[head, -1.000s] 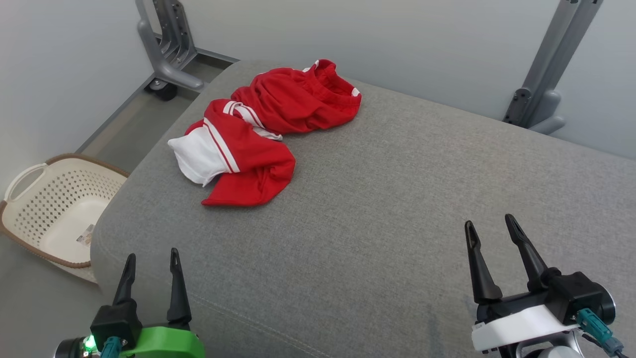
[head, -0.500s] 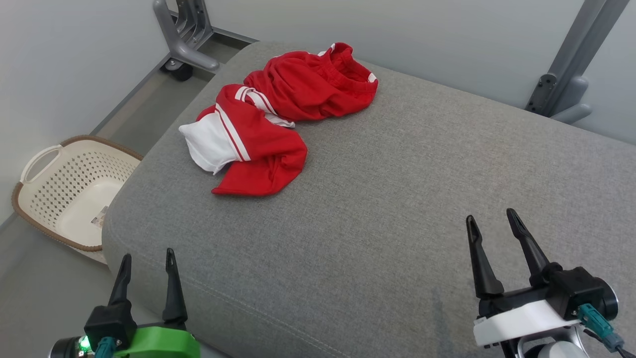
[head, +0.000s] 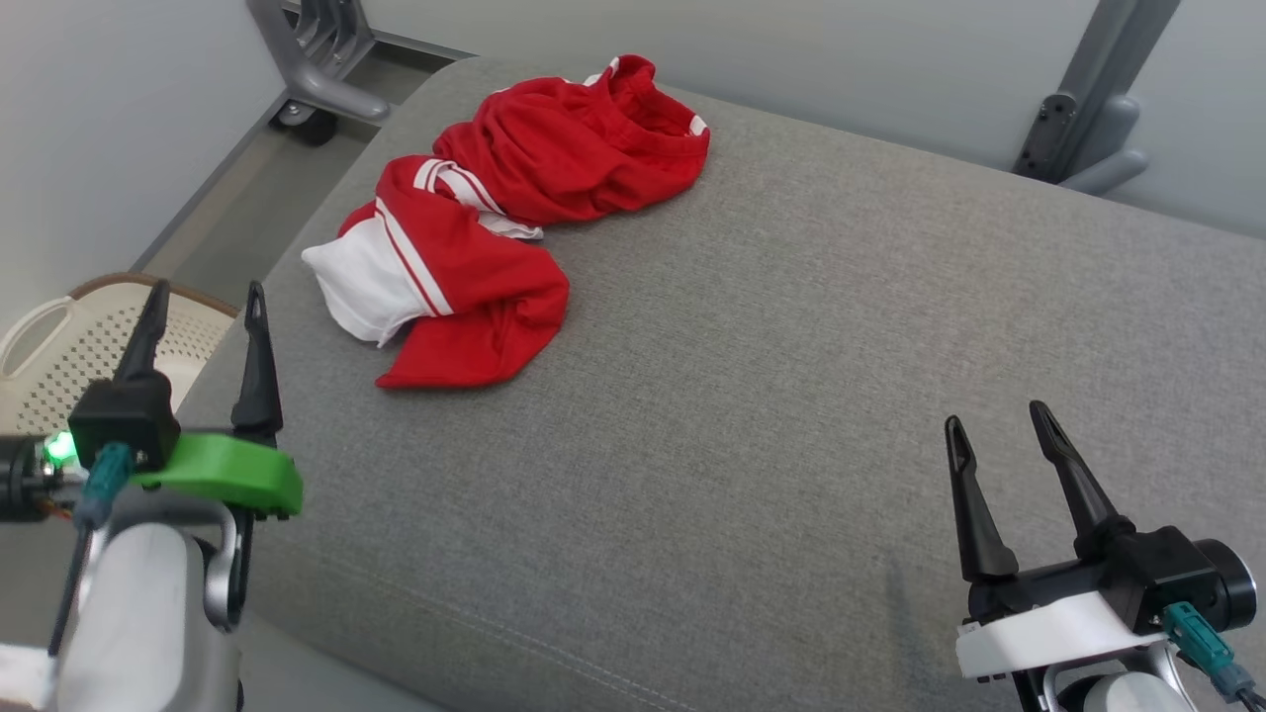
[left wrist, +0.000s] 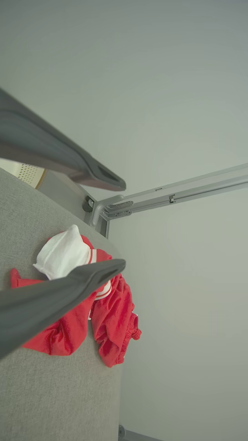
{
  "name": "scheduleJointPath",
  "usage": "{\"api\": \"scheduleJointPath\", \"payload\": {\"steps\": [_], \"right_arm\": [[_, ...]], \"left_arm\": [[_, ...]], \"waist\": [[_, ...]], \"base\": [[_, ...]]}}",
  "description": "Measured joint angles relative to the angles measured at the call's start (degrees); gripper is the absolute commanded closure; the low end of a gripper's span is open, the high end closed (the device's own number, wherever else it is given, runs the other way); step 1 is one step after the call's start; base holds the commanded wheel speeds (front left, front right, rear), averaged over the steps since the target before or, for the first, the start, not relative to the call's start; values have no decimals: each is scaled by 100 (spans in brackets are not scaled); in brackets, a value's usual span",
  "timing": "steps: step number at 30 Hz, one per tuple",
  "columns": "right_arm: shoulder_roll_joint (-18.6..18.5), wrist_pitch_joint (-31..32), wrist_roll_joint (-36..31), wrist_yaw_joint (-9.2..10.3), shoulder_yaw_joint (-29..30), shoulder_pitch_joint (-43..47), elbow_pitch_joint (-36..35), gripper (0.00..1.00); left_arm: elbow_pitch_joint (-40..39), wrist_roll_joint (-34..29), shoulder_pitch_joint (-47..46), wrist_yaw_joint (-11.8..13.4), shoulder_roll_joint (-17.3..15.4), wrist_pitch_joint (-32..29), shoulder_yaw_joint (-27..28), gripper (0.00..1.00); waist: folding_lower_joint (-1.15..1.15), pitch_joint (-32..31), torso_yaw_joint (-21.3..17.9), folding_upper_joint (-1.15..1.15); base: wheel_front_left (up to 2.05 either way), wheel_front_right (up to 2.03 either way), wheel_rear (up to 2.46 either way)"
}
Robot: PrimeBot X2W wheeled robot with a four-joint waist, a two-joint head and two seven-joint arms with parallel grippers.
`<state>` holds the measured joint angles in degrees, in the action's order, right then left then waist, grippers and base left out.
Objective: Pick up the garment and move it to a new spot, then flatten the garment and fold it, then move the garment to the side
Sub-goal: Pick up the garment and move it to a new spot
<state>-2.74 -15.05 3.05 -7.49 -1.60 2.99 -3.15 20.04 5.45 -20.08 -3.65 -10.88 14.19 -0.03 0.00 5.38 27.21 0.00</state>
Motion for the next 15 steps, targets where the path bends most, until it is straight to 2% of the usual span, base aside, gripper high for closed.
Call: {"api": "scheduleJointPath", "payload": {"steps": [5,6,15], "right_arm": [[-1,-1,-156,0,-13,-86,-26,0],[-1,-1,-156,0,-13,-86,-26,0],[-3,-1,-443,0,-22,-310,-142,0]], "left_arm": [[827,-46,-982,-188,-315,-406,-171,0],[827,-46,-982,-188,-315,-406,-171,0],[2470,485,-2100,-324,-499,-966,-133,0]], "waist": [[0,207,-263,0],[0,207,-263,0],[0,673,-834,0]], "base": [[0,0,0],[0,0,0],[0,0,0]]}}
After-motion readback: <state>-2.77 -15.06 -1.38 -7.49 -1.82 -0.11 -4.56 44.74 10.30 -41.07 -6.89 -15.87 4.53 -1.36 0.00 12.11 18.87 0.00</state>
